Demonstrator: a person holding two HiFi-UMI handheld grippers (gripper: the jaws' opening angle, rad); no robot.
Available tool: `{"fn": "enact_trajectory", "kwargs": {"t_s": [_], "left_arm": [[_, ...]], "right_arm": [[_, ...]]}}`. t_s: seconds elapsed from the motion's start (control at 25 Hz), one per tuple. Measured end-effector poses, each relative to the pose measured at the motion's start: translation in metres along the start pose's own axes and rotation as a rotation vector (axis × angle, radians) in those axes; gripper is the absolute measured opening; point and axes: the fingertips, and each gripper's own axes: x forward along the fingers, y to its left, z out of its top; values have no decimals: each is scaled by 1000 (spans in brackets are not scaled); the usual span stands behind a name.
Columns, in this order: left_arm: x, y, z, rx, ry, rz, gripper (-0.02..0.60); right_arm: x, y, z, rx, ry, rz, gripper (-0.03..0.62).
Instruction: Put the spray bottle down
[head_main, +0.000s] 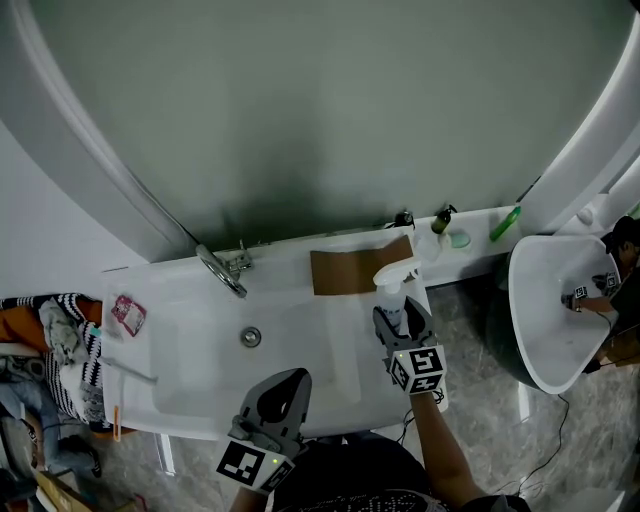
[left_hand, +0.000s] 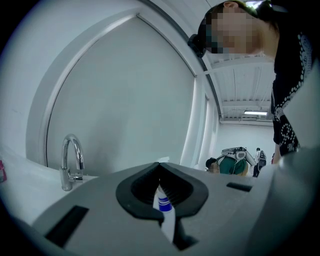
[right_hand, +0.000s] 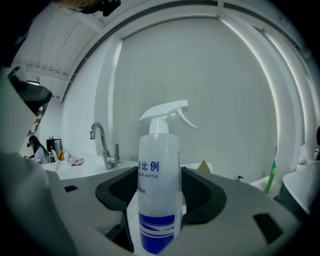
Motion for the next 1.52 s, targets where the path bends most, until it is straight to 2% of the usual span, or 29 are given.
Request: {"fn": "enact_trajectory", "kwargs": {"t_s": [0.52,0.8,0.96,1.16,1.52], "left_arm": [[0,-4,-4,6,8,-28,2],[0,-7,3,-17,-21,-25,2],[-1,-8,1,-8,-16,-35,2],[-5,-13,-5,20,3,-55,2],[-8,-21,-7,16,4,-69,2]], "right_arm": [[-18,9,-14,-31,-19,8,276],[-34,14,-18,-36,-9,3,276],[-43,14,-20,-29,-5,-4,276],[-57,22,-23,-77,-9,-4,275],[-76,21,-34,-60,22,-19,276]]}}
